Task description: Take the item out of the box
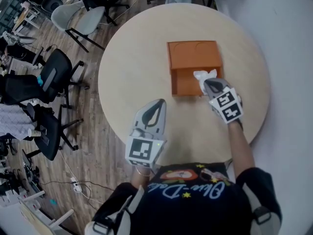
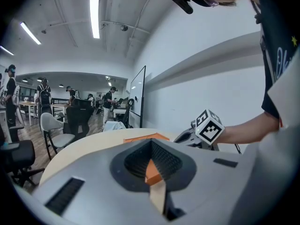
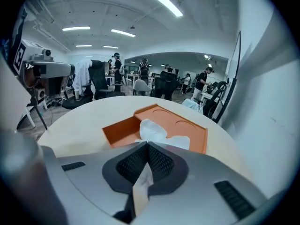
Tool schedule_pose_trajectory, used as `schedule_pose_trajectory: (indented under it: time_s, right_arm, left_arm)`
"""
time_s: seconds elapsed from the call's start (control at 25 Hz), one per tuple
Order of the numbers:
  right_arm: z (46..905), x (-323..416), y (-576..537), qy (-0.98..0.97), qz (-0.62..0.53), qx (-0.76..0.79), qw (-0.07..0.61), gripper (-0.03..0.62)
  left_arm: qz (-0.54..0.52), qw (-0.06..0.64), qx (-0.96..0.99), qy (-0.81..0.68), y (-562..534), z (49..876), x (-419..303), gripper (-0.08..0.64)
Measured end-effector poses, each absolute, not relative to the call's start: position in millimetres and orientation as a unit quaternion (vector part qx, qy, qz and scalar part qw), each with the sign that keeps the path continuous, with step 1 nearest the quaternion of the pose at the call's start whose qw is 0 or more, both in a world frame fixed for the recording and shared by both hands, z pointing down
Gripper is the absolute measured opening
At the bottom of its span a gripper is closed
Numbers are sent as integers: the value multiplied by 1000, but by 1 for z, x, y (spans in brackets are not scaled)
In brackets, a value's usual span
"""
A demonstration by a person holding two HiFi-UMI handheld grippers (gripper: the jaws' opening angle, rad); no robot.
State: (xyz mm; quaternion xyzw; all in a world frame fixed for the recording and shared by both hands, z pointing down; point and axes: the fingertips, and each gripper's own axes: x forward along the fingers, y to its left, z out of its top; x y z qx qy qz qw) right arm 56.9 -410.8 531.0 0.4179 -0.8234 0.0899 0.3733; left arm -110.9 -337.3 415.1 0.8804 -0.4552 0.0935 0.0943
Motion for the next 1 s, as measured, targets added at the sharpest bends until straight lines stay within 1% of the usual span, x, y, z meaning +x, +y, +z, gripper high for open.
schedule_pose_trajectory:
  time_s: [0.24,0.4,0.56,1.0]
  right_arm:
    - [491,61,-387,-839,83,442,306,0]
    - [457,67,-369,-850,66,456,255,-2]
    - [425,75,-349,-858,50,467,207,-2]
    - [352,83,-286,-880,-14,461,114,0]
  left_arm:
    - [100,76,880,-458,-325,405,-108,-15]
    - [109,52,885,-449,-313,399,-94,-15]
    - [103,48,889,-443,-299,388,-76,-15]
    - [102,10,900,-424,-259,365,-48,-15]
